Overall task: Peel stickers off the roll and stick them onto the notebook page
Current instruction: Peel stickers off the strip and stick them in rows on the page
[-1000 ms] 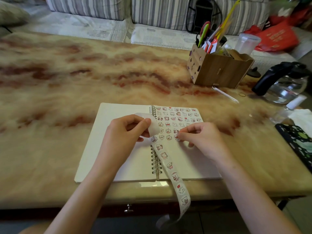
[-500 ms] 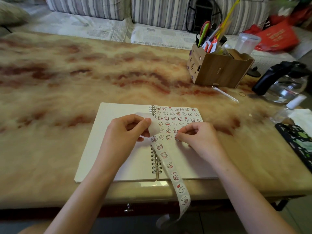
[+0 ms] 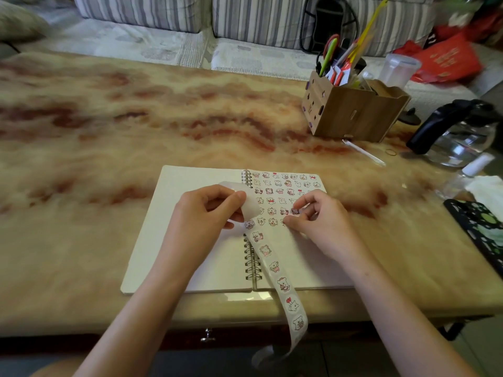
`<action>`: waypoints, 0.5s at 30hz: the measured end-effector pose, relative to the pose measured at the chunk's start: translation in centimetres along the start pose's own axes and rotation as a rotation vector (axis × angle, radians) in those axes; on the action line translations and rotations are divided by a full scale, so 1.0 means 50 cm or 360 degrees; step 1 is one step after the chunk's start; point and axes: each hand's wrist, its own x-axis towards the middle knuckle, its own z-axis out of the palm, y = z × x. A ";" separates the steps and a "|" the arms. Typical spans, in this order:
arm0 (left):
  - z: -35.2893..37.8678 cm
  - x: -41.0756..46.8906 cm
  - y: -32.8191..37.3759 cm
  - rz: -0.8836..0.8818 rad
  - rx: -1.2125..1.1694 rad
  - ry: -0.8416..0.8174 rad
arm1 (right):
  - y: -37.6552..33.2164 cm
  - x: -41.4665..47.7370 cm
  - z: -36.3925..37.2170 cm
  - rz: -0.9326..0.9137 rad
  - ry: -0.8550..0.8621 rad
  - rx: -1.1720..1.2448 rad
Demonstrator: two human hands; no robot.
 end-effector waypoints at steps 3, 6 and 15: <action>0.001 -0.001 0.002 -0.0007 -0.0023 -0.0018 | 0.005 0.003 0.001 -0.0013 0.0038 -0.0016; 0.001 -0.002 0.003 0.0001 -0.0032 -0.0026 | 0.001 0.001 0.000 -0.0005 0.0029 -0.0052; 0.003 -0.001 0.001 0.0003 -0.0061 -0.0043 | -0.009 -0.005 0.000 -0.0041 0.0012 -0.0214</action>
